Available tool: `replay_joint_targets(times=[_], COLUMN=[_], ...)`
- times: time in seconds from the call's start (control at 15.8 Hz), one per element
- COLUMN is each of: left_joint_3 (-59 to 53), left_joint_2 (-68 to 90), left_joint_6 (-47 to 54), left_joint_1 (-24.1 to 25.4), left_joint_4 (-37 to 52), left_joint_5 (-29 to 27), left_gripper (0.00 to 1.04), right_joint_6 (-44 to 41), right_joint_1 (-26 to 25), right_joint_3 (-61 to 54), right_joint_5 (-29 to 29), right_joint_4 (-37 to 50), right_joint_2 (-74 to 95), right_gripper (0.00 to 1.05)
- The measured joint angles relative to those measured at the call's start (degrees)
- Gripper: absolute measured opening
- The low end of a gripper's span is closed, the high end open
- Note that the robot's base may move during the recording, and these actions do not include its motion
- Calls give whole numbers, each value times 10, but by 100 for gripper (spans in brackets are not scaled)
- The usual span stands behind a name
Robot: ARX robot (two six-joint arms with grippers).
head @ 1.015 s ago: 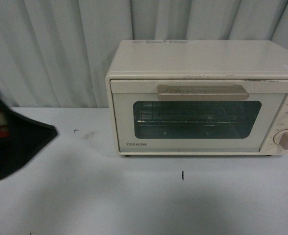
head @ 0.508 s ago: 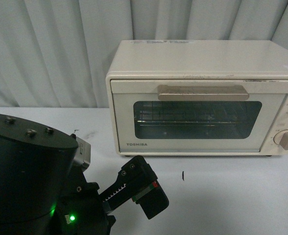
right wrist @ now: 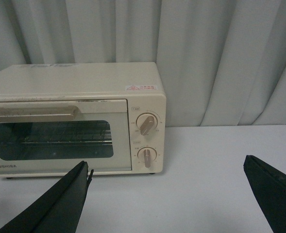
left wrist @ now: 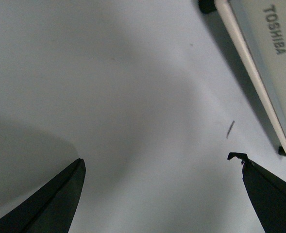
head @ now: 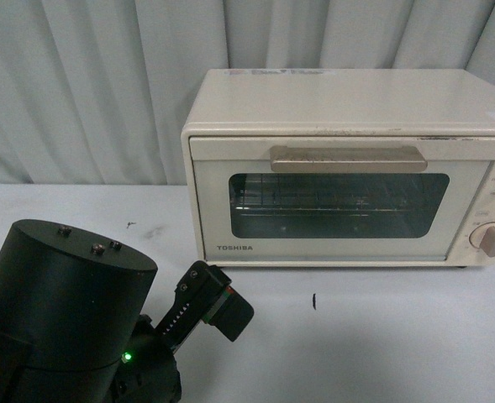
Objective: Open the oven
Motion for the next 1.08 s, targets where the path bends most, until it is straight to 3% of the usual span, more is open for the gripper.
replay_joint_targets(times=[0.44,1.08], left_joint_3=[-3,-9], left_joint_2=[23,24], left_joint_6=[-75,-79], left_joint_1=[-3,-11], left_joint_4=[40,51], left_joint_5=[26,46], left_gripper=[98,98], right_joint_6=[0,0], right_joint_1=[0,0], right_joint_3=[0,0], right_joint_5=[0,0], right_joint_4=[0,0], right_joint_2=[0,0], right_gripper=[98,98])
